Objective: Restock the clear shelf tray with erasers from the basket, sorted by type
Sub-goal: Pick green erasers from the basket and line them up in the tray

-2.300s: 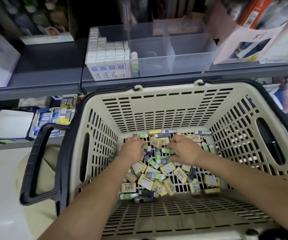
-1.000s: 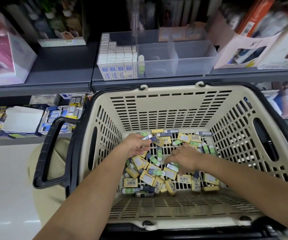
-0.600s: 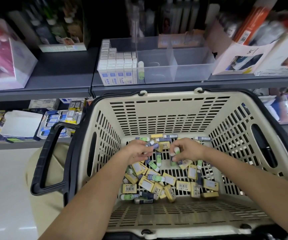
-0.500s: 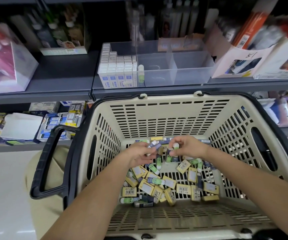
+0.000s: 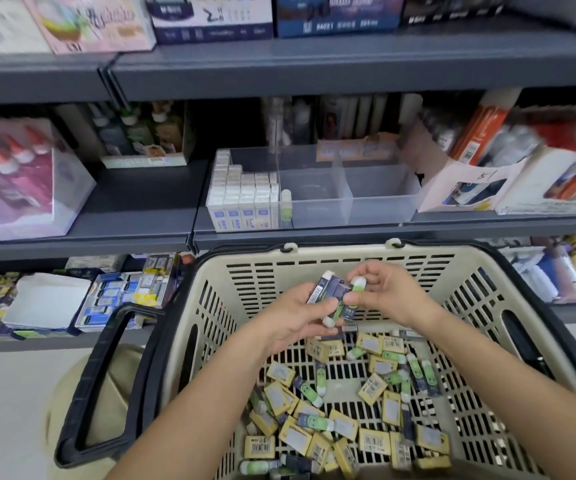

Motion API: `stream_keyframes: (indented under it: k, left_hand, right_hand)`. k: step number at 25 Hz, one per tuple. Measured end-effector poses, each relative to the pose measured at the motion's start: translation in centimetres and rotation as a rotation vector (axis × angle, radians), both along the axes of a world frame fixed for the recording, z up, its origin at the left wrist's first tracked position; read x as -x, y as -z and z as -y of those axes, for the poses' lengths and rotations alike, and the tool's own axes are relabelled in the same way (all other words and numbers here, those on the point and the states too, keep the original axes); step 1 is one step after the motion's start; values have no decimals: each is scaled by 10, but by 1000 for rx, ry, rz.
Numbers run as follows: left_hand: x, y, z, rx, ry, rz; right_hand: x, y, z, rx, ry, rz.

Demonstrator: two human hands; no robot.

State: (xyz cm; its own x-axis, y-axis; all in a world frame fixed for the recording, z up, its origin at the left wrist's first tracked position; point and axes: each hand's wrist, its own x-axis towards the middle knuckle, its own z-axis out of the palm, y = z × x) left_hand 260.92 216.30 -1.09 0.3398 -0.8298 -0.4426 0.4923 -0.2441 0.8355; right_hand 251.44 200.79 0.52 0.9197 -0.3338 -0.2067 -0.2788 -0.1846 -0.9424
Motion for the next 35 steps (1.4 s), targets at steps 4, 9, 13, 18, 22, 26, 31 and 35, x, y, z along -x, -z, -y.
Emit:
stream_keyframes:
  k: [4,9,13,18,22,26,31,35]
  left_hand:
    - [-18,-31,2,39,-120,360]
    - [-52,-54,0,53,-541,705]
    - [-67,-43,-6,18,-665,774]
    - [-82,-39,-5,28,-652,722]
    - [-83,-38,-3,65,-663,703]
    - [-84,-39,-1,75,-657,702]
    - [-85,-39,-1,77,-651,701]
    - [-85,-39,-2,75,-655,663]
  right_hand:
    - [-13,-38,4,62,-41,94]
    - [-54,-80,15,273,-11,198]
    - [-110,-95,26,580,143,215]
    - [-160,-84,24,660,65,44]
    - [-178,-72,22,617,2,-23]
    - [-178,-60,21,611,-124,-34]
    - [-175,-55,22,629,-194,-105]
    - [-170,-63,22,680,-175,-89]
